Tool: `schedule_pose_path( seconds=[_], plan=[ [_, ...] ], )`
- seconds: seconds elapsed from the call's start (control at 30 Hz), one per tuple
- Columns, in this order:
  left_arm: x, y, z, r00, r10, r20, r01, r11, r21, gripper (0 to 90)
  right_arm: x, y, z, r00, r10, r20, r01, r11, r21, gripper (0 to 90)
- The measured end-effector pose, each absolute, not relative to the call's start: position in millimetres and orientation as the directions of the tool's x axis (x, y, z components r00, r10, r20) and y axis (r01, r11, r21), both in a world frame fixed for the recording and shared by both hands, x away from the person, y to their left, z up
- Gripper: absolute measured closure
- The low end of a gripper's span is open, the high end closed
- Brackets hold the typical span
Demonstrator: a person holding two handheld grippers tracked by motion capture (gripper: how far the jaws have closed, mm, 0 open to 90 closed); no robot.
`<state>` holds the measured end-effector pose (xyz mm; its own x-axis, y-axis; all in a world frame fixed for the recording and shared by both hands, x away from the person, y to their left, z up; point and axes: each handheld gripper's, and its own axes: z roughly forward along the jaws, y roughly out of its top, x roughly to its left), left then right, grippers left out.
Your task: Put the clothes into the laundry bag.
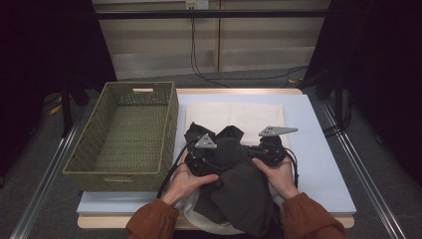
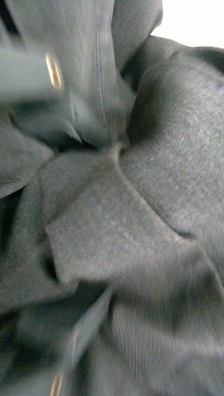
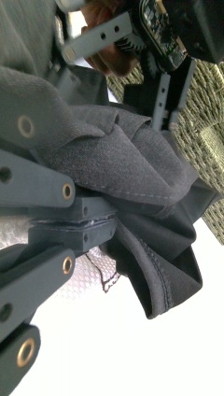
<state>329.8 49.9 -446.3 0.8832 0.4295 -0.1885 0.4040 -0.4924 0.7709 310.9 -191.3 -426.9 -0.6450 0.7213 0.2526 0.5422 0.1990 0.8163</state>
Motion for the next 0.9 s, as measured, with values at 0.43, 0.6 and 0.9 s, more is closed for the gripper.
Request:
schedule_pose_path(
  seconds=[0.43,0.6,0.9],
  plan=[
    [318,54,-425,0.914,0.383,-0.13,0.323,-0.496,0.806,73.5,315,-193,-421,-0.643,0.721,0.257,0.542,0.191,0.819,88.4],
    [309,48,-411,0.931,0.35,-0.101,0.276,-0.497,0.822,74.1,323,-191,-414,-0.633,0.728,0.265,0.537,0.166,0.827,88.6],
    [300,31,-407,0.951,0.302,-0.069,0.228,-0.53,0.817,74.2,334,-186,-412,-0.627,0.728,0.277,0.542,0.153,0.826,88.7]
  ],
)
